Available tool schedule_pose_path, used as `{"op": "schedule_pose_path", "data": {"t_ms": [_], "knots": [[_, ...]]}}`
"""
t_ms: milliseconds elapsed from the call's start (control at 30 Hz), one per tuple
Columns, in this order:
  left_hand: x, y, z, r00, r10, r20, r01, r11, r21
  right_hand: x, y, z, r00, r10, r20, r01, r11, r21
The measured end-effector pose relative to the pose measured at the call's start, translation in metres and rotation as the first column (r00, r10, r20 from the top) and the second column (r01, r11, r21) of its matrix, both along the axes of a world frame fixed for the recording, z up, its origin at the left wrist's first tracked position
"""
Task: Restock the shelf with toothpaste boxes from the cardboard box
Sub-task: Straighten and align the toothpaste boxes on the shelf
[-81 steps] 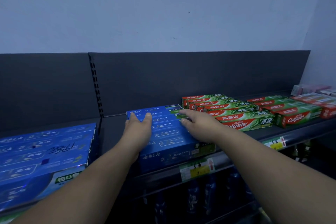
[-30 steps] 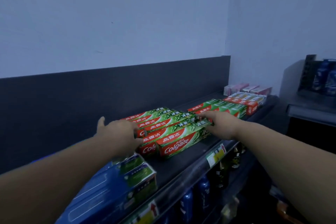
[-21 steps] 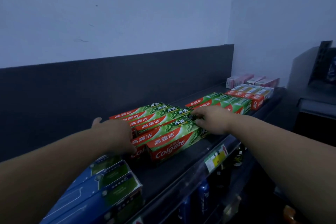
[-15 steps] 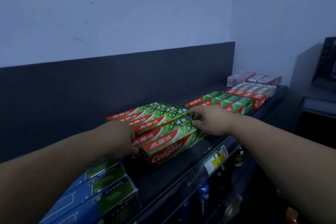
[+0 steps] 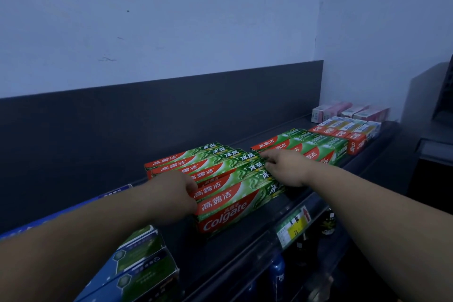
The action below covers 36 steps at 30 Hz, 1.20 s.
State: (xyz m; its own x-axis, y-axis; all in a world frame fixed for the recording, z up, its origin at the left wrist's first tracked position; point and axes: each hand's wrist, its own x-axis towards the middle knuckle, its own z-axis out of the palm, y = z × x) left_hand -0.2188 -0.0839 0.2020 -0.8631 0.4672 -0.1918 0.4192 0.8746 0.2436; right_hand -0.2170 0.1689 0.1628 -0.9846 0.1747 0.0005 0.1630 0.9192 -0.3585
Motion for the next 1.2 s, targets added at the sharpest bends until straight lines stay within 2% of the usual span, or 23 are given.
{"op": "schedule_pose_path", "data": {"t_ms": [167,300,367,467,533,567,900,1100,1200], "knots": [[-0.002,0.005,-0.002,0.998,0.053,-0.031,-0.052,0.998,0.033,-0.008,0.001,0.001,0.998,-0.025,-0.053,0.026,1.0,0.011],[-0.012,0.002,-0.002,0.97,0.24,-0.03,-0.23,0.954,0.192,-0.017,-0.005,0.004,0.986,-0.041,-0.16,0.049,0.998,0.046],[-0.015,0.005,-0.004,0.944,0.32,0.074,-0.327,0.896,0.299,-0.023,-0.012,0.003,0.986,-0.023,-0.166,0.035,0.997,0.069],[-0.017,0.012,-0.01,0.905,0.336,0.26,-0.419,0.807,0.416,-0.028,-0.02,0.003,0.995,-0.007,-0.1,0.016,0.996,0.089],[-0.014,0.017,-0.012,0.856,0.331,0.397,-0.496,0.74,0.454,-0.03,-0.023,0.005,0.997,-0.008,-0.072,0.015,0.995,0.094],[-0.013,0.018,-0.012,0.847,0.327,0.418,-0.508,0.731,0.456,-0.03,-0.024,0.007,0.998,-0.006,-0.07,0.013,0.996,0.093],[0.0,0.018,-0.011,0.858,0.294,0.42,-0.483,0.741,0.468,-0.02,-0.024,0.008,0.998,0.018,-0.056,-0.013,0.996,0.093],[0.012,0.018,-0.013,0.895,0.233,0.379,-0.403,0.788,0.466,-0.005,-0.014,0.01,0.998,0.012,-0.063,-0.008,0.998,0.056],[0.014,0.018,-0.012,0.93,0.217,0.297,-0.329,0.852,0.409,-0.003,-0.012,0.011,0.998,0.022,-0.054,-0.018,0.997,0.081]]}}
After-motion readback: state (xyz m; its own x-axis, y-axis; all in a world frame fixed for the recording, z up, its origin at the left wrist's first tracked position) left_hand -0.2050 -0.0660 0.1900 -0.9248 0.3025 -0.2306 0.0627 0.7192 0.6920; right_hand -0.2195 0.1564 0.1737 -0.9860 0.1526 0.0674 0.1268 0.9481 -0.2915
